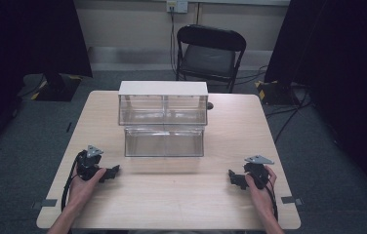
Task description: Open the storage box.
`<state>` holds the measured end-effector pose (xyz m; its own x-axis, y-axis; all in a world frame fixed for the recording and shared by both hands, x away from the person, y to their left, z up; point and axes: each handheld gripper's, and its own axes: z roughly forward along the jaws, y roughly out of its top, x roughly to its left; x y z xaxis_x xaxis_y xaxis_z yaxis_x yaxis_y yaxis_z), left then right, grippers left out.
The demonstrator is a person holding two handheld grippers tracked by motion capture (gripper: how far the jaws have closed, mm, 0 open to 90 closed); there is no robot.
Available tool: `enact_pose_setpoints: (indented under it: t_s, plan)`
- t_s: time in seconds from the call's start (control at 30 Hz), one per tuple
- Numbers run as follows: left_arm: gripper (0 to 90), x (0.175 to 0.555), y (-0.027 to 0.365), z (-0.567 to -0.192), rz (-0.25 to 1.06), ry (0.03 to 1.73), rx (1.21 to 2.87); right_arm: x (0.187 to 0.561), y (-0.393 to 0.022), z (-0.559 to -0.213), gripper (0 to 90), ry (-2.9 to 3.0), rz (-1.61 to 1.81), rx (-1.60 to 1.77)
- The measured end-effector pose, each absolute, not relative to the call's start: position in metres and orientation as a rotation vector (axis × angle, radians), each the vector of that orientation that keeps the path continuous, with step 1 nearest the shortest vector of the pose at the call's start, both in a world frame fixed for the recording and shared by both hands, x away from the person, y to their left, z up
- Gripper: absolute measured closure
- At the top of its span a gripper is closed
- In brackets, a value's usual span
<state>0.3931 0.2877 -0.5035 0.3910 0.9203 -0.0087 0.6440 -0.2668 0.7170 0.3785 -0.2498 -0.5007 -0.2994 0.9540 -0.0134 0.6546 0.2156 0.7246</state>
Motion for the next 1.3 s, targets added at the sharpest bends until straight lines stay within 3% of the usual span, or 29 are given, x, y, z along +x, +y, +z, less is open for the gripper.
enact_pose_setpoints:
  t_s: [0.23, 0.33, 0.4, 1.3]
  plan:
    - [0.5, 0.393, 0.286, -0.503, 0.562, 1.358, 2.002, 0.378, -0.25, -0.501, 6.4, 2.033, 0.86, 1.484]
    - [7.7, 0.392, 0.287, -0.501, 0.57, 1.367, 2.006, 0.378, -0.25, -0.501, 6.4, 2.033, 0.861, 1.484]
    - [17.1, 0.392, 0.289, -0.498, 0.569, 1.383, 1.986, 0.378, -0.25, -0.501, 6.4, 2.033, 0.86, 1.484]
    - [16.9, 0.373, 0.267, -0.468, 0.542, 1.186, 1.903, 0.379, -0.25, -0.501, 6.4, 2.034, 0.86, 1.484]
